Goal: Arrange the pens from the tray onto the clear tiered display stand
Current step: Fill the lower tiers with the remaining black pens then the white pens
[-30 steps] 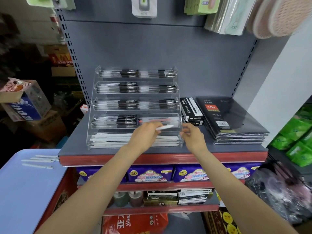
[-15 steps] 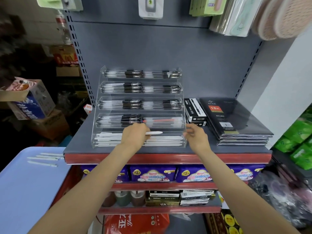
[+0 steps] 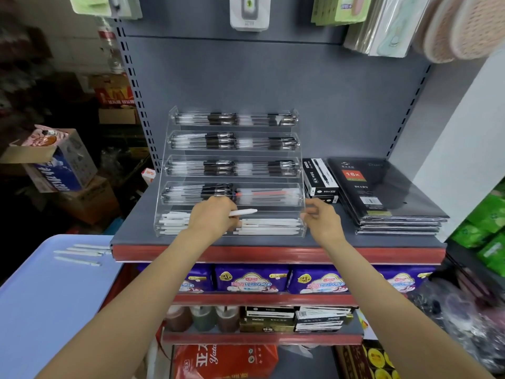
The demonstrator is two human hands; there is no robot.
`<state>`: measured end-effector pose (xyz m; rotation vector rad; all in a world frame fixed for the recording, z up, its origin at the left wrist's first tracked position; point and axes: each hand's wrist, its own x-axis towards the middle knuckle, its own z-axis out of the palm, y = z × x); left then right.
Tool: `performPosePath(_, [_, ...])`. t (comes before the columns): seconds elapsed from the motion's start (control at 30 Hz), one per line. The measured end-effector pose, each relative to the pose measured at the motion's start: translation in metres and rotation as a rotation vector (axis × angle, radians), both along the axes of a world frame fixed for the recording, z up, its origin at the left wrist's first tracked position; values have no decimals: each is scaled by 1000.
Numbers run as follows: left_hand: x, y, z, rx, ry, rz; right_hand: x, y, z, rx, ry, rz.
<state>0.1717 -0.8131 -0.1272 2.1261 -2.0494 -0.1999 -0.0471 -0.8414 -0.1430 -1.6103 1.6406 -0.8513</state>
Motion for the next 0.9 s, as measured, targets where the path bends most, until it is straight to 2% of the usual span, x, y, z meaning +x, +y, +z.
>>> performPosePath(0.27, [-8,0,-1,20,99,-36,-1,0,-2,-11,1,1])
performPosePath(0.47, [-13,2,0,-72,99,-41,-2,0,-2,-22,22,9])
performPosePath(0.6, [-25,-1,1,-18,299,-217,-2,-1,-3,-28,24,10])
performPosePath(0.77, [-43,-14,-5,74,160,-335,-3,-2,-3,-25,39,17])
performPosePath(0.9, [-54,-23,-14,87,172,-351,-3,-3,-3,-32,41,18])
